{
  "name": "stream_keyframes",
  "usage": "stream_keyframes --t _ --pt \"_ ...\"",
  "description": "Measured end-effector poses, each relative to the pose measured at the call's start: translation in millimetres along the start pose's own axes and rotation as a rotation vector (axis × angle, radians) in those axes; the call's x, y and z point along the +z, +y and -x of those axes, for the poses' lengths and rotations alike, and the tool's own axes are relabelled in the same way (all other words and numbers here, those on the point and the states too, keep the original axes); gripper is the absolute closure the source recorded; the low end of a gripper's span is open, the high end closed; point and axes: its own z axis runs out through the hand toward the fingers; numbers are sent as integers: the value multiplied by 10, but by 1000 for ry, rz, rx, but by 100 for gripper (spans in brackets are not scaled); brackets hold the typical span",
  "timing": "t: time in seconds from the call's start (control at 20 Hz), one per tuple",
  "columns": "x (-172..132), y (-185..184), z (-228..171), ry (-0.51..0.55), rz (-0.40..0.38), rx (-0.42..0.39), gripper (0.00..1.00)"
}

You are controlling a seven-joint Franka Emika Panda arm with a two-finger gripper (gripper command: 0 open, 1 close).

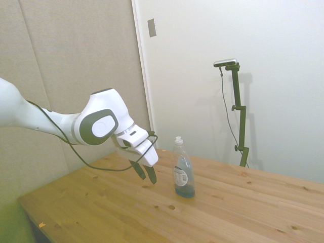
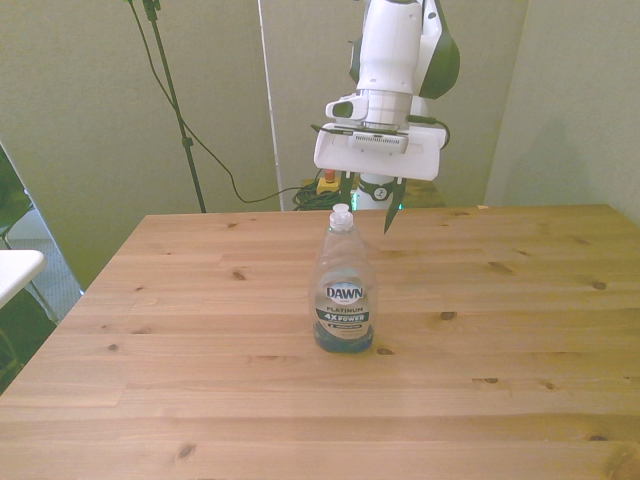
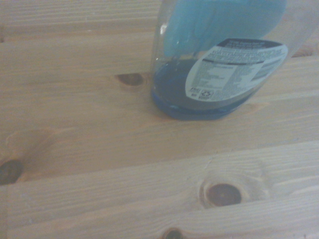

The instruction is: Knock down the dish soap

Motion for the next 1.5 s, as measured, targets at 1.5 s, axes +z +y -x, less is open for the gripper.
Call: stream_keyframes --t 1.5 --pt "759 -1006 -1216 164 -38 187 100"
